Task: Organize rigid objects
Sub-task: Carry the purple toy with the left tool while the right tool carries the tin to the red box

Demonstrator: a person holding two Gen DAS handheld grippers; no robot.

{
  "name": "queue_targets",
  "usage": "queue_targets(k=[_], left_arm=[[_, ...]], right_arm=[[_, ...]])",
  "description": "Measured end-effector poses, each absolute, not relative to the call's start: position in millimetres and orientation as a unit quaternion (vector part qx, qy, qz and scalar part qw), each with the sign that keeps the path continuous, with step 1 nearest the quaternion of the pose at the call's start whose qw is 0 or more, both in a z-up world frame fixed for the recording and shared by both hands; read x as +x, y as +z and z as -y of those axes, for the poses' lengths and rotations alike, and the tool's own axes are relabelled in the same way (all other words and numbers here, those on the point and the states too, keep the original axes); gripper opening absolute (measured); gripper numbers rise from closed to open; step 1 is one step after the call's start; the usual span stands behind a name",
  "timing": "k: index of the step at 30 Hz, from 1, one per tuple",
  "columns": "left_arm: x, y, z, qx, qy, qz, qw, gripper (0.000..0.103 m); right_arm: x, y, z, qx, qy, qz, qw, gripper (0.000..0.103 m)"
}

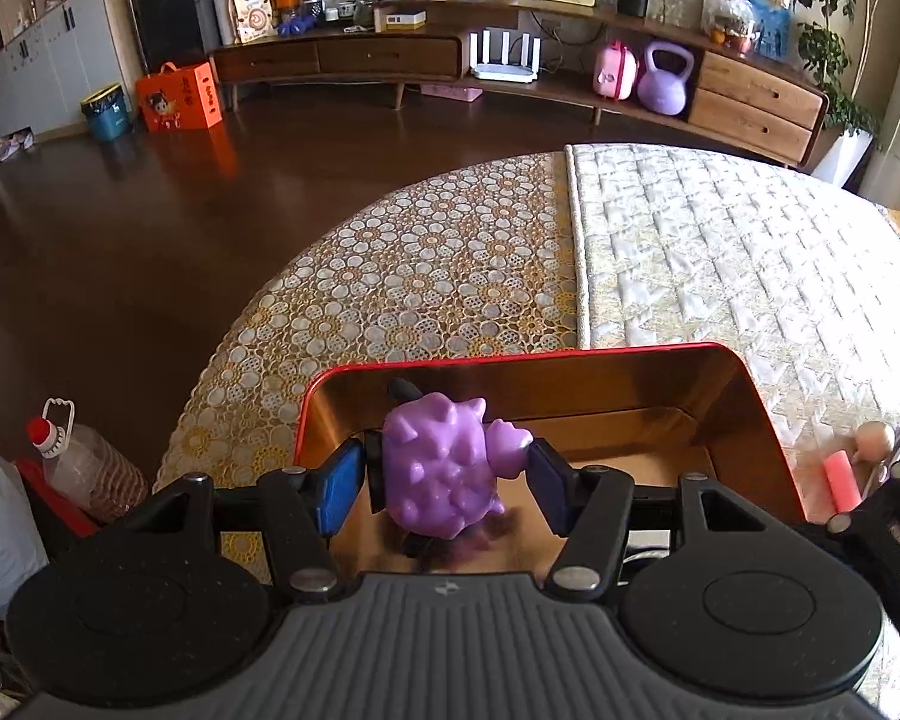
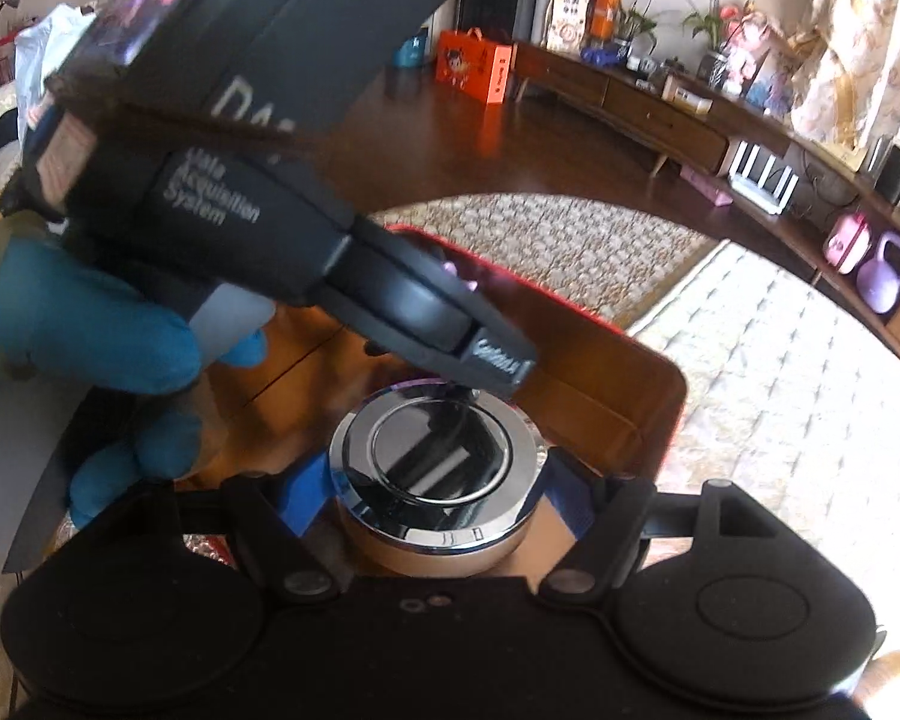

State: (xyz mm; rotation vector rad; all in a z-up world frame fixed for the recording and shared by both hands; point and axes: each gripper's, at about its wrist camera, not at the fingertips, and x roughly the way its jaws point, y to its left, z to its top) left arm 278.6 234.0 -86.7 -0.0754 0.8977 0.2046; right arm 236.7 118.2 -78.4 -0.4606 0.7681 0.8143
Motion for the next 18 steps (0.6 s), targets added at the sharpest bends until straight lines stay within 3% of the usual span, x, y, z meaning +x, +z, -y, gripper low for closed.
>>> queue_targets(k=[18], left_arm=[[279.4,-87.6,-246.9,-0.063,0.091,-0.432,0.895,0.057]], right_arm=[[240.2,-95.9,-117.8,-0.214,0.381,-0.397,0.807,0.076]])
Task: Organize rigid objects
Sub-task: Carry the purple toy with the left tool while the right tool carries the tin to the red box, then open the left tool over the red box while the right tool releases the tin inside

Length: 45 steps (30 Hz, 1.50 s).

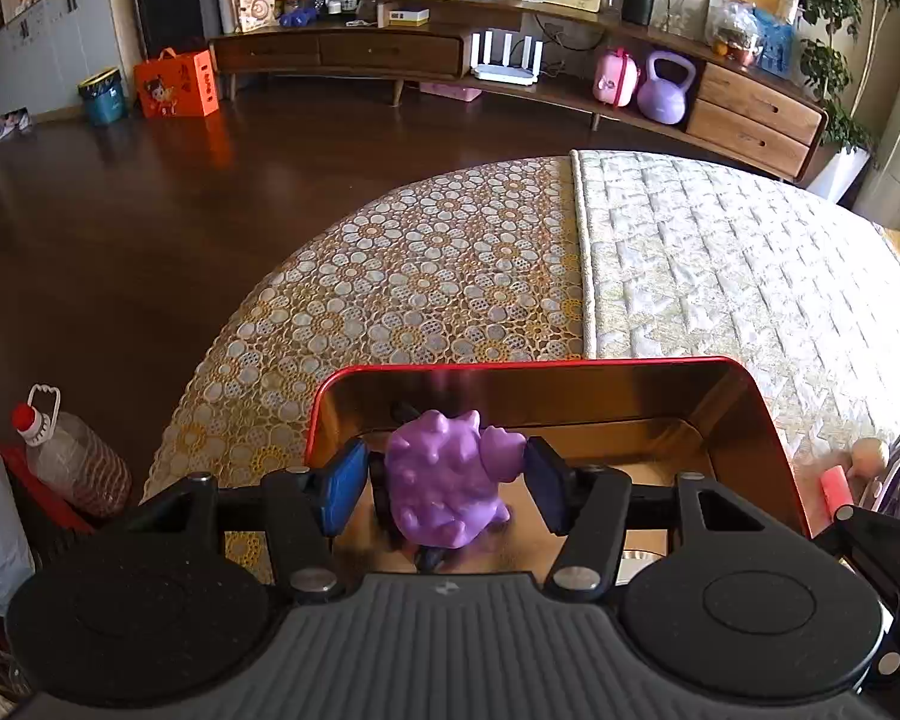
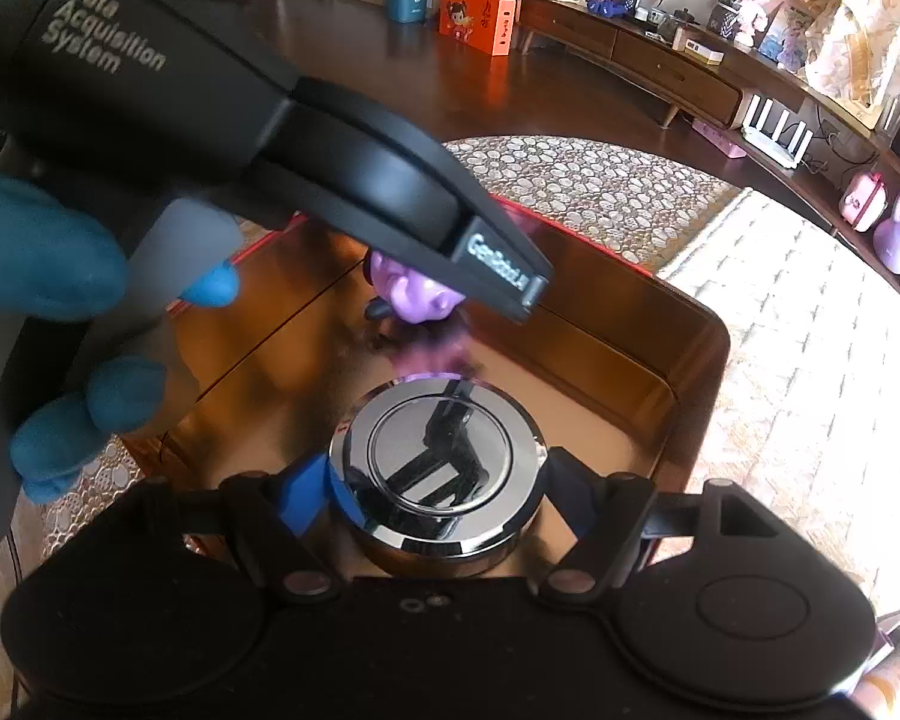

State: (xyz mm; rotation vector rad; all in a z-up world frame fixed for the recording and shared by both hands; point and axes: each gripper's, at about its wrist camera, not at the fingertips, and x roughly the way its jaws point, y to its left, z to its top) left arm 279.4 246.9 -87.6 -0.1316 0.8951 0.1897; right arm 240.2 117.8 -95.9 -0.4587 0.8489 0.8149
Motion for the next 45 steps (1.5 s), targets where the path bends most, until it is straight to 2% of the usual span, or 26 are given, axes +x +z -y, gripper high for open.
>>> queue_targets(k=[12,15,25,33,38,39,41,45], left_arm=[[264.0,-76.3,-241.6,-0.064,0.091,-0.422,0.900,0.059],[256.1,-69.8,-242.6,-0.075,0.092,-0.414,0.903,0.072],[226.3,-45.0,-229.5,-0.067,0.087,-0.389,0.915,0.072],[198.3,-29.7,-210.9,-0.069,0.074,-0.375,0.922,0.072],[178.2,-23.5,-195.2,-0.061,0.064,-0.367,0.926,0.072],[174.3,-22.2,-191.5,-0.060,0.063,-0.365,0.927,0.073],[165.9,-19.8,-184.2,-0.061,0.061,-0.362,0.928,0.082],[151.5,-15.2,-168.4,-0.061,0.049,-0.356,0.931,0.083]], right_arm=[[227.0,-71.3,-90.6,-0.175,0.387,-0.373,0.825,0.077],[222.9,-62.8,-78.9,-0.162,0.386,-0.366,0.831,0.077],[208.3,-34.9,-36.0,-0.113,0.387,-0.351,0.845,0.083],[188.6,-17.9,1.6,-0.085,0.385,-0.335,0.856,0.093],[172.9,-12.5,23.4,-0.070,0.383,-0.324,0.862,0.095],[170.1,-11.8,28.2,-0.068,0.382,-0.321,0.864,0.095],[164.9,-11.2,37.8,-0.062,0.380,-0.320,0.866,0.095],[155.6,-8.3,60.4,-0.048,0.373,-0.316,0.871,0.095]])
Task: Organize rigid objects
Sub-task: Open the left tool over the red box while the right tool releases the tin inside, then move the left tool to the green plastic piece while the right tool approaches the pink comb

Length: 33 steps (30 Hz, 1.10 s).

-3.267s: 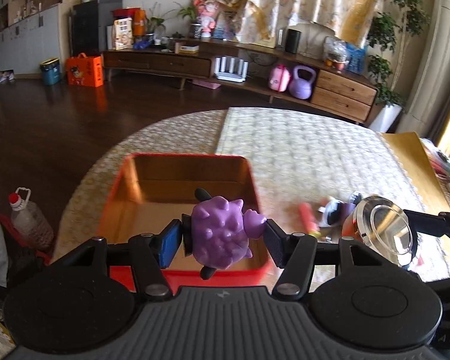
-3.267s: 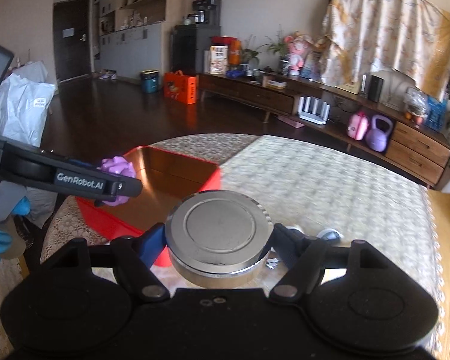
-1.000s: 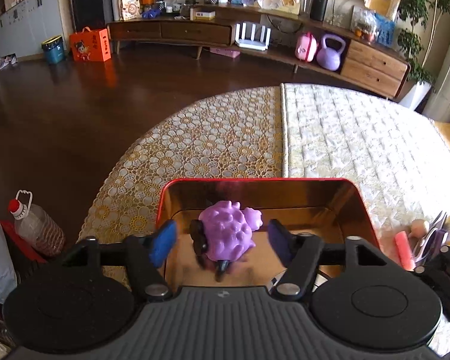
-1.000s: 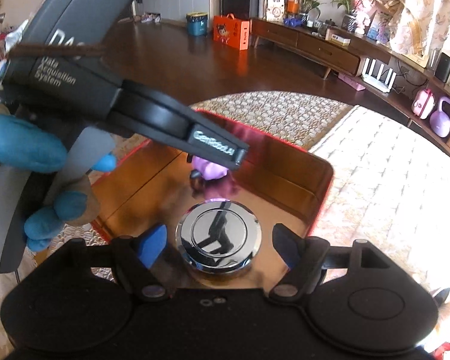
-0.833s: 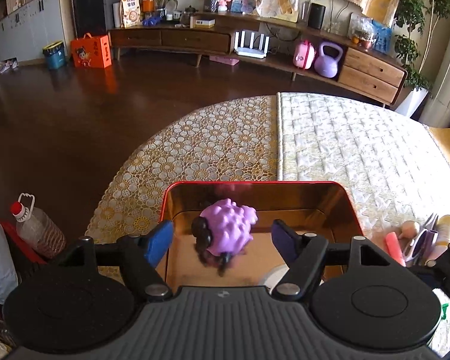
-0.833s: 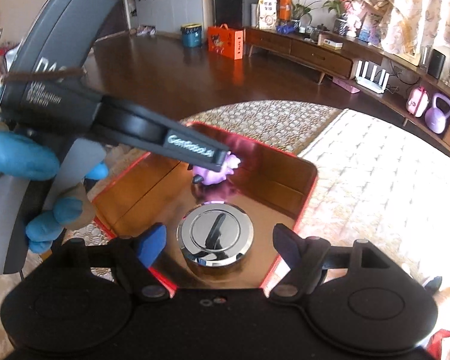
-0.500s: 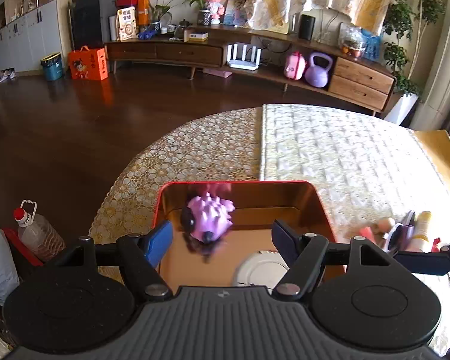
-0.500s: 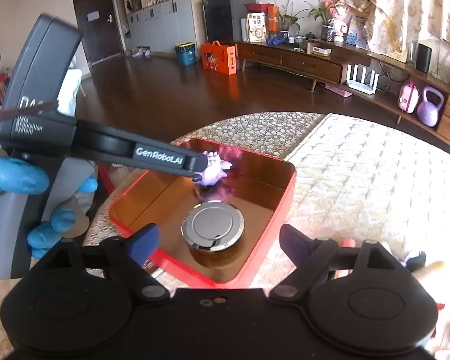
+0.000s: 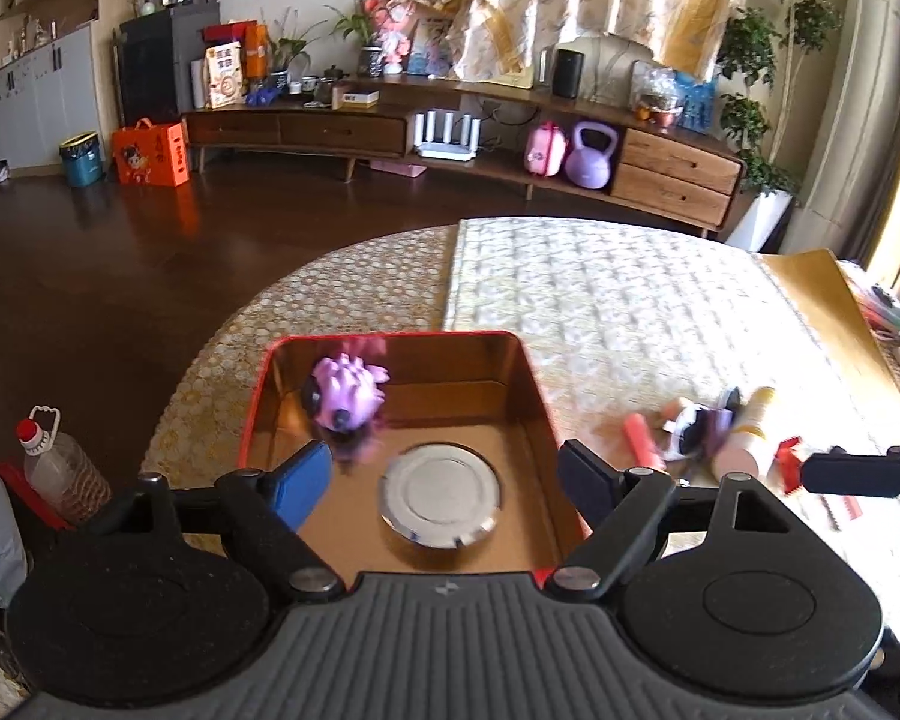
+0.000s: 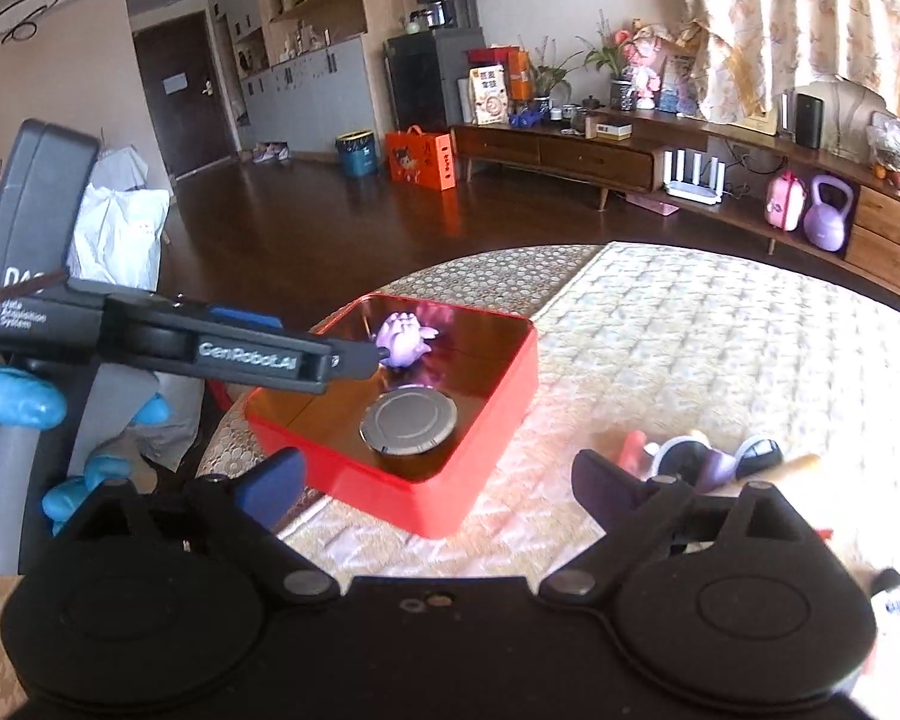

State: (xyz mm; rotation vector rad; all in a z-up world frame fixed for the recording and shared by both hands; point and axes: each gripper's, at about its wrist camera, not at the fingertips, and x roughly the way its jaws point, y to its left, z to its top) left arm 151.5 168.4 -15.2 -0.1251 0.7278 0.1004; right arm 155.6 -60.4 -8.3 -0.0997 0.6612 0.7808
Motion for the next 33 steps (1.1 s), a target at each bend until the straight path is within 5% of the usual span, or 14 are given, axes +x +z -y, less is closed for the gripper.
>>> queue_targets(k=[18,22,33], left_arm=[[119.6,-11.0,-79.7,-0.055,-0.001,-0.338,0.940,0.083],[117.8,-16.5,-59.6,-0.053,-0.006,-0.332,0.942,0.093],[127.2,-43.3,-6.7,-0.054,-0.034,-0.340,0.938,0.094]], right_arm=[[122.7,-27.9,169.7,0.015,0.292,-0.304,0.907,0.102],[119.8,-36.8,194.2,0.033,0.272,-0.305,0.912,0.103],[134.9,-61.1,244.9,0.019,0.199,-0.306,0.931,0.103]])
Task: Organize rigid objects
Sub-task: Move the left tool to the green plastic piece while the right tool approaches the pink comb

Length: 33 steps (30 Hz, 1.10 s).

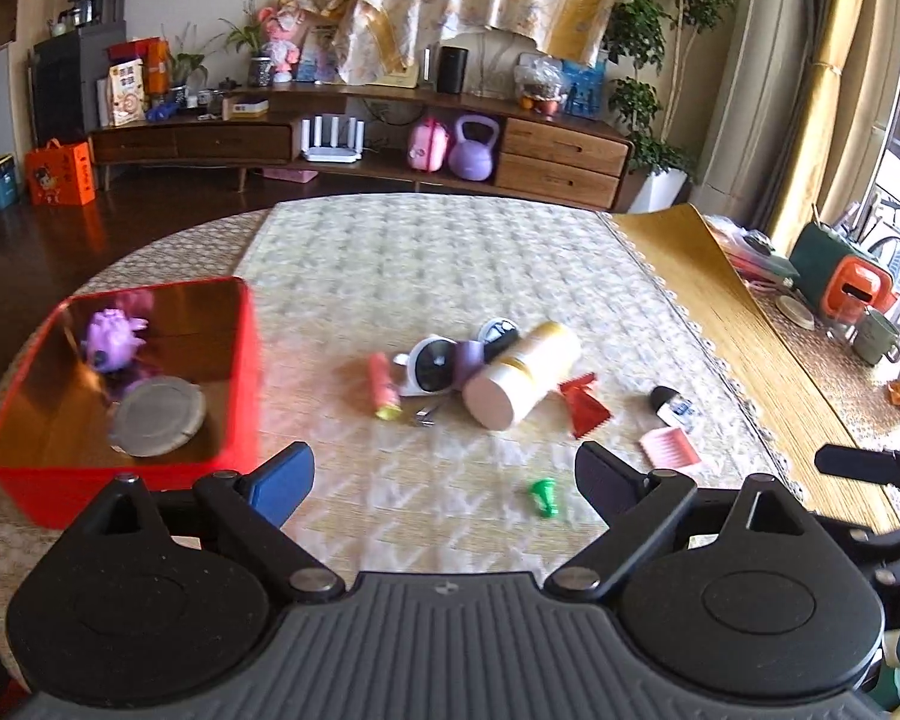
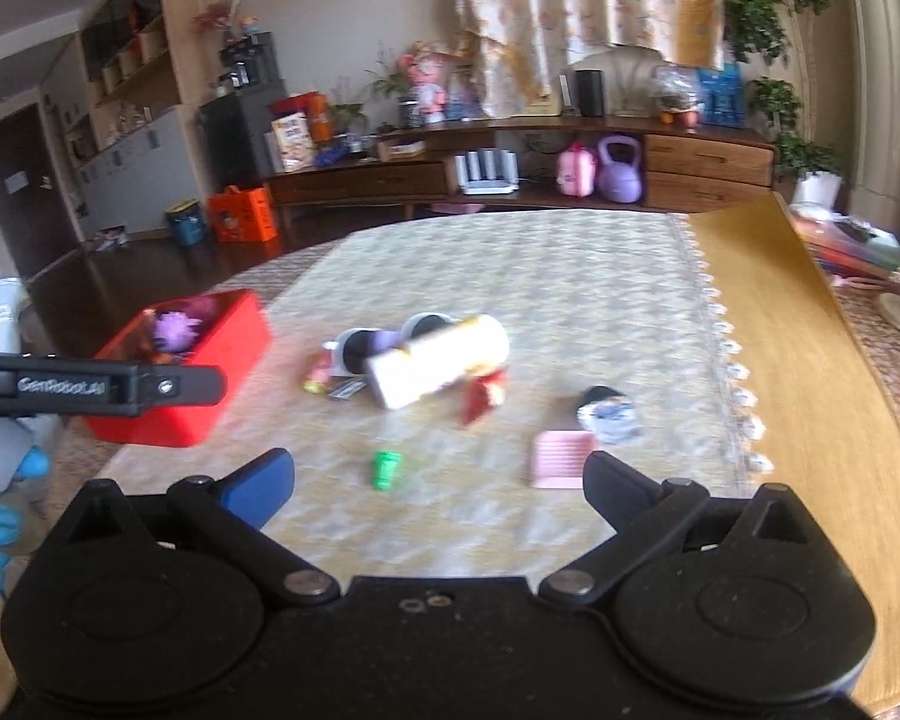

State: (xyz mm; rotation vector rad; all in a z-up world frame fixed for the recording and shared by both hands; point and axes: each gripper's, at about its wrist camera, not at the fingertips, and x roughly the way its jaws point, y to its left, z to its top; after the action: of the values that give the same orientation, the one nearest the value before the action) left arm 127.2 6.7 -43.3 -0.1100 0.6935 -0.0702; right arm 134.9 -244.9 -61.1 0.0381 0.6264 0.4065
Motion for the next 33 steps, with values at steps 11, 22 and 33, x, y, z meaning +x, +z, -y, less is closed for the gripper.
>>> queue_targets(k=[11,22,33], left_arm=[[145.9,-87.7,48.7,-0.024,-0.045,-0.367,0.929,0.094],[178.0,-121.4,59.6,-0.039,-0.026,-0.393,0.918,0.094],[191.6,-136.8,64.7,-0.037,-0.023,-0.402,0.915,0.088]], right_arm=[[175.0,-100.9,263.8,-0.016,0.169,-0.322,0.931,0.102],[204.2,-128.1,262.9,-0.028,0.189,-0.347,0.918,0.097],[216.2,-139.0,259.6,-0.024,0.200,-0.350,0.915,0.078]])
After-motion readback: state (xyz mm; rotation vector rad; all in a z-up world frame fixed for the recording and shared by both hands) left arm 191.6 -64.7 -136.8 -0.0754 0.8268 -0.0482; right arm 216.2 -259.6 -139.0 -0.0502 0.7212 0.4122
